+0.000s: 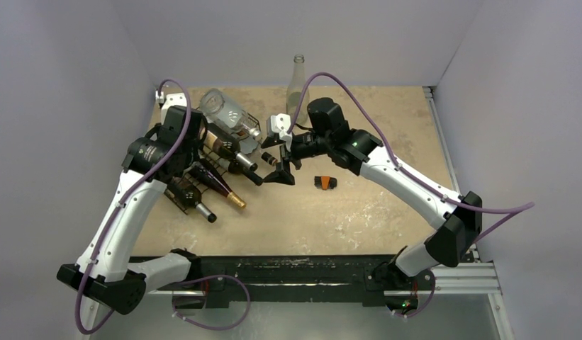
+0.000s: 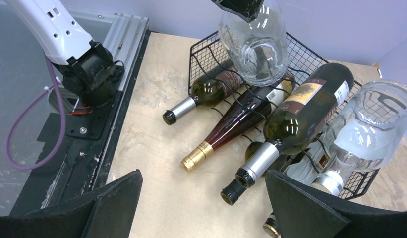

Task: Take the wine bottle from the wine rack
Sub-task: Pick up the wine bottle from the wine rack.

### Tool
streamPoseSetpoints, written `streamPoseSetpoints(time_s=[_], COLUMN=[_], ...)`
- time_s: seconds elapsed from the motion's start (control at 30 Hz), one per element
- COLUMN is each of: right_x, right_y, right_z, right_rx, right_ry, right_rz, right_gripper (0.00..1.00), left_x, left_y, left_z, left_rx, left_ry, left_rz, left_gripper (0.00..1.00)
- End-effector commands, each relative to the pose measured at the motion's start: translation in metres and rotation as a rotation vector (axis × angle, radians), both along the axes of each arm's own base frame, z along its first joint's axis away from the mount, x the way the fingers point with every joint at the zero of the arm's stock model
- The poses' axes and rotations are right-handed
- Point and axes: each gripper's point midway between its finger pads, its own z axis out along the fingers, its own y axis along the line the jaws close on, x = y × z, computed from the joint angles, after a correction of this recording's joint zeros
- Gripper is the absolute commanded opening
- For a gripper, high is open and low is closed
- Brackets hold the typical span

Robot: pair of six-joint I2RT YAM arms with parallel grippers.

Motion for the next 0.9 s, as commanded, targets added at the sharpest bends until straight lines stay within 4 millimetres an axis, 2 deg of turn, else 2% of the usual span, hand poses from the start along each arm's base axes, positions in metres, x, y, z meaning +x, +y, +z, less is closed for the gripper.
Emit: streamPoseSetpoints(time_s=[0.0,0.23,0.43,0.53,0.7,0.87], right_x=[-0.003,0.004,0.007,0.012,0.036,0.040], right_y=[-0.003,0.003,0.027,0.044,0.085,0.122], right_z=[0.013,0.014,0.017,0.020,0.034,0.023], right_rx=[0.038,0.031,0.023,0.052,0.153,0.228], right_ry=[-0.017,-0.017,-0.134,-0.242,-0.322,-0.299], right_rz=[0.004,-0.002,0.139,0.216,0.208,0.237], right_gripper=[0.99,0.99,0.99,0.99,0.99,0.99], left_x=[0.009,0.011,0.012,0.010,0.007,0.004], left_y=[0.011,0.010,0.006,0.003,0.000,-0.002], left_z=[0.045,0.036,0.043,0.043,0.038,0.035], left_rx=[0.023,0.021,-0.010,-0.031,-0.063,-0.079], left_ry=[-0.152,-0.138,-0.160,-0.161,-0.160,-0.159], left_rz=[0.028,0.030,0.019,0.007,0.000,-0.012], left_gripper=[0.00,0.00,0.00,0.00,0.00,0.00])
